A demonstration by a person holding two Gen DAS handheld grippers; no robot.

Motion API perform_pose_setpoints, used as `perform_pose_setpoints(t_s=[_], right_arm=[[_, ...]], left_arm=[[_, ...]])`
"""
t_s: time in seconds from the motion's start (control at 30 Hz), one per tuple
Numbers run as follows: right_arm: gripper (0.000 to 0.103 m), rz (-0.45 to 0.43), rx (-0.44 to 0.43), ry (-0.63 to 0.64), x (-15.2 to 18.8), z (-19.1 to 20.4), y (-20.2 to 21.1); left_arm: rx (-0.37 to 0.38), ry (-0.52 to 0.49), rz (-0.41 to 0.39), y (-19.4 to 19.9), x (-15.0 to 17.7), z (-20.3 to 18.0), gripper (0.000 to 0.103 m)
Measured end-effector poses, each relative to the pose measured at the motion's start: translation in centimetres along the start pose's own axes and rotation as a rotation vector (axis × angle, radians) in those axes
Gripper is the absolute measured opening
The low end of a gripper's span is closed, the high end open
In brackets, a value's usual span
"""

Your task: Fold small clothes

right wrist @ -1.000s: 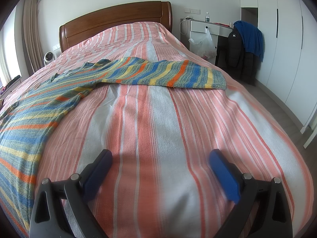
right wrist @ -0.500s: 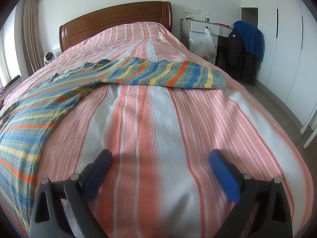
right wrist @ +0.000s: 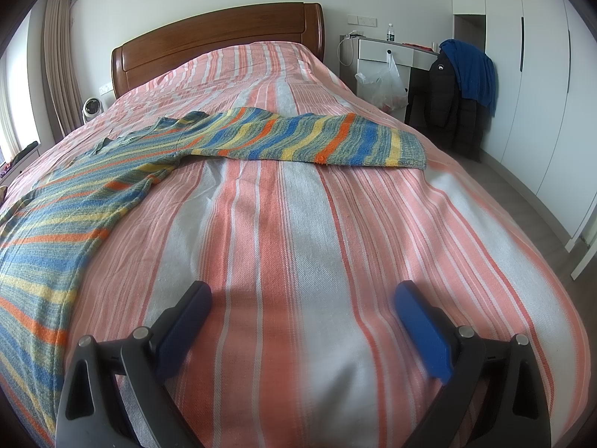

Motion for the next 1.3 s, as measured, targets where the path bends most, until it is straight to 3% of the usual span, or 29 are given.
perform_pose_setpoints(t_s=[0.13, 0.23, 0.43, 0.53, 0.6, 0.8, 1.3], right_arm=[[0.098, 0.0, 0.001, 0.001, 0.0, 0.0, 0.0], [0.098, 0.0, 0.001, 0.001, 0.0, 0.0, 0.0], [0.098, 0.0, 0.007, 0.002, 0.0, -0.2, -0.1], [0.098, 0.0, 0.014, 0.005, -0.1, -0.5, -0.2], [0.098, 0.0, 0.015, 0.006, -0.2, -0.6, -0.3], [0.098, 0.0, 0.018, 0.009, -0.1, -0.4, -0.3], [0.098, 0.004, 0.024, 0.014, -0.2, -0.7, -0.6]], left_arm=[[0.061, -0.059, -0.112, 1.6, -1.6, -1.6, 0.102], [0.149, -0.107, -0.086, 0.9, -2.8, -3.2, 0.102], [0.205, -0.124, -0.071, -1.1, -6.2, -4.3, 0.102], [0.233, -0.127, 0.028, -3.9, -4.7, -4.8, 0.103], [0.233, -0.139, 0.099, -5.7, -3.3, -5.0, 0.103], [0.163, -0.186, 0.044, -5.6, -3.2, -5.7, 0.103], [0.186, -0.165, 0.037, -5.3, -2.7, -5.4, 0.103]])
Point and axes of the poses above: each gripper's, at about its wrist camera, not at the fingertips, and y roughly against the way its jaws point, z to its left, x to its underside, the point moved 7 cm from there along -y, roughly the way its jaws point, and after that the axes turned 4 degrees about -x, right-handed, at the moved point
